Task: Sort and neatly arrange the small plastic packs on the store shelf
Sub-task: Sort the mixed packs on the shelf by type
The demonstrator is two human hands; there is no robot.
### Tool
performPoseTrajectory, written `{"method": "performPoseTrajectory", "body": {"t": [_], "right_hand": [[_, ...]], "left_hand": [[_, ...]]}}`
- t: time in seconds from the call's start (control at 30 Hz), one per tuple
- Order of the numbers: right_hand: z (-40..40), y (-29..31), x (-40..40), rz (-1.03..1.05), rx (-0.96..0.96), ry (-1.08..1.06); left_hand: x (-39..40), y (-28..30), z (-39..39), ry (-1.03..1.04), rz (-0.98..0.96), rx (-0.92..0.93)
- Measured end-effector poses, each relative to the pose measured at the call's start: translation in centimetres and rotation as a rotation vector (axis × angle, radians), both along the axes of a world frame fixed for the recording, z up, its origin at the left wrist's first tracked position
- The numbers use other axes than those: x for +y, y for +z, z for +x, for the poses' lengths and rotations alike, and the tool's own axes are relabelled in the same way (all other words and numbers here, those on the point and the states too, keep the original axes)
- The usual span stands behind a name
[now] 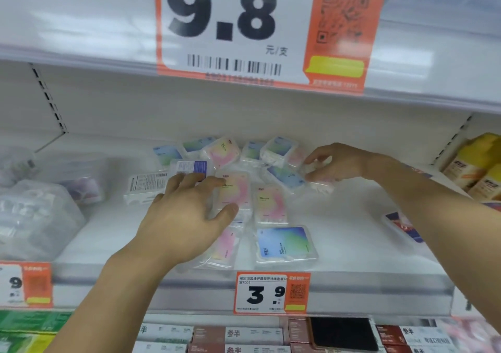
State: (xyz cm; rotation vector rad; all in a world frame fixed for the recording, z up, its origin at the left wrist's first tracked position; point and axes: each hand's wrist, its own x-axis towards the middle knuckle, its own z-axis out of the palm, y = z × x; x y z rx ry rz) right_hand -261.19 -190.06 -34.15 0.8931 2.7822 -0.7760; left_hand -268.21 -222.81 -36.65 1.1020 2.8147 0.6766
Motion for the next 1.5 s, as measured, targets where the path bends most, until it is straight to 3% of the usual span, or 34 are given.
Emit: {"method": "performPoseTrajectory", "body": {"t": [0.13,0.23,0.27,0.33,0.4,0.5,0.63,0.73,0.83,1.03,1.17,1.23,1.3,1.4,1.5], "right_hand": [[0.3,0.1,-0.2,-0.087,0.040,-0.076],[0.3,0.4,-2.7,0.210,0.220,-0.078],[0.4,0.6,-4.6,0.216,0.362,-0.040],[0.8,0.9,-9.2,0.015,0.520,0.145],[1.1,0.9,-13.7,-0.057,0.353,0.413],[0.2,-0.1,-17.0,0.091,0.124,0.577],[-0.5,0.4,-16.9,0.104,0.152,0.505],[0.0,0.7,-14.7,0.156,0.060,0.484],[0.3,0.7,-13.2,0.205,0.032,0.462],[-3.8,1.1,-15.8,0.154,0.361,0.534],[-7.7,0.3,-17.0,0.163,0.156,0.608],[-7.9,-0.2,-16.7,0.134,0.172,0.571],[-7.1,-0.5,-16.4,0.028,0.282,0.470],[-5.1,-0.1,-16.1,-0.442,0.597,0.149],[-3.5,0.0,-16.0,-0.575,0.811,-0.090]], "left_hand": [[-0.1,-0.1,0.0,-0.008,0.011,0.017],[-0.1,0.0,-0.6,0.051,0.260,-0.132],[-0.1,0.1,-0.9,0.101,0.421,-0.209],[-0.4,0.2,-1.4,0.203,0.669,-0.274],[-1.0,0.3,-1.9,0.243,0.735,-0.174],[-1.9,0.2,-3.1,0.247,0.599,-0.025],[-2.4,0.0,-4.8,0.226,0.348,-0.291],[-2.8,-0.3,-5.5,0.187,0.241,-0.346],[-3.0,-0.3,-5.8,0.179,0.226,-0.354],[-2.7,-0.5,-5.2,0.159,0.298,-0.365],[-2.7,-0.8,-4.9,0.143,0.287,-0.351],[-2.7,-0.6,-4.8,0.134,0.290,-0.349],[-2.7,-0.6,-4.7,0.128,0.300,-0.340],[-2.2,-0.9,-4.7,0.151,0.298,-0.304],[-1.4,-1.2,-4.4,0.186,0.279,-0.199]]}}
